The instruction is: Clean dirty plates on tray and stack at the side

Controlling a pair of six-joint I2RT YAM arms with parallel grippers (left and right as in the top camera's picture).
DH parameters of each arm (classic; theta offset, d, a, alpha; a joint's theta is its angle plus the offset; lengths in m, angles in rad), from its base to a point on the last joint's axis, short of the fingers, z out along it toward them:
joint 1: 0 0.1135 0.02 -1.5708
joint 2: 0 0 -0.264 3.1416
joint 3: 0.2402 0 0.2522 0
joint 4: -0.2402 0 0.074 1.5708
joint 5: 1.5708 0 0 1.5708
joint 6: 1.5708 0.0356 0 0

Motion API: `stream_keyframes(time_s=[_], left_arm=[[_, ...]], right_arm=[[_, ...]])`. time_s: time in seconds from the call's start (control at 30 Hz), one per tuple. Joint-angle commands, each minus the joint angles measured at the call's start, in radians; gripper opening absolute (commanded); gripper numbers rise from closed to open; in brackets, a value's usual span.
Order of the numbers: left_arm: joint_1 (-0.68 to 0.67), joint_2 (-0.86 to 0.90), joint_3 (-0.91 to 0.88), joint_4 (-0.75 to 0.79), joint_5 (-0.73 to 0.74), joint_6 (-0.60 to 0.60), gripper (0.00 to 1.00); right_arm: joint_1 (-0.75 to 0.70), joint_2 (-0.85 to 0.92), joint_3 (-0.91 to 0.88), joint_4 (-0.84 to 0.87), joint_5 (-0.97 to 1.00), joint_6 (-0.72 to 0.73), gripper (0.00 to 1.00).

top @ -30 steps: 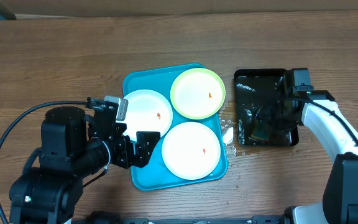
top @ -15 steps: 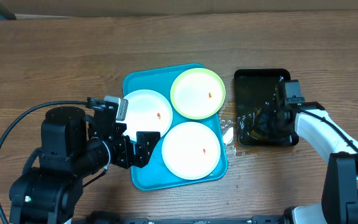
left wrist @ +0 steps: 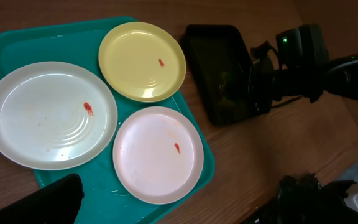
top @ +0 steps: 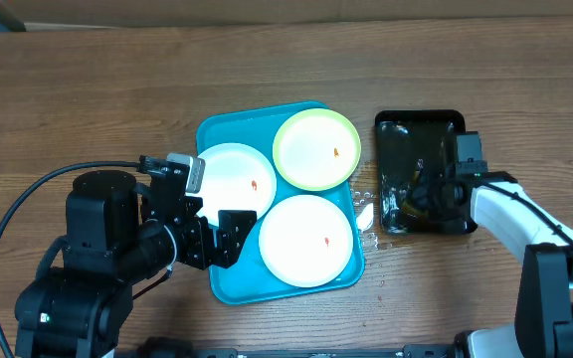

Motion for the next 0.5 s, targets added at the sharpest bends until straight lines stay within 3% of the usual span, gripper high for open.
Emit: stream_keyframes(time_s=[0.0,0.17,0.27,0.4,0.47], left_arm=[[0.003,-0.003,0.019,-0.001,0.012,0.019,1.00],[0.003,-0.003,0.019,-0.022,-0.015,0.022,1.00],[0.003,0.002,0.019,-0.064,-0.116,0.011,1.00],[0.003,0.027,0.015,-0.130,-0.315,-0.100,1.00],[0.003,0.046,0.008,-0.136,-0.326,-0.120,0.97]], right_arm=[[0.001,0.019,-0.035,-0.001,0.004,-0.010,0.04],[-0.003,-0.004,0.086,-0.154,-0.060,-0.019,0.04],[-0.003,-0.019,0.174,-0.255,-0.063,-0.056,0.04],[-0.003,-0.040,0.261,-0.341,-0.071,-0.081,0.04],[-0.001,-0.064,0.299,-0.377,-0.109,-0.131,0.04]])
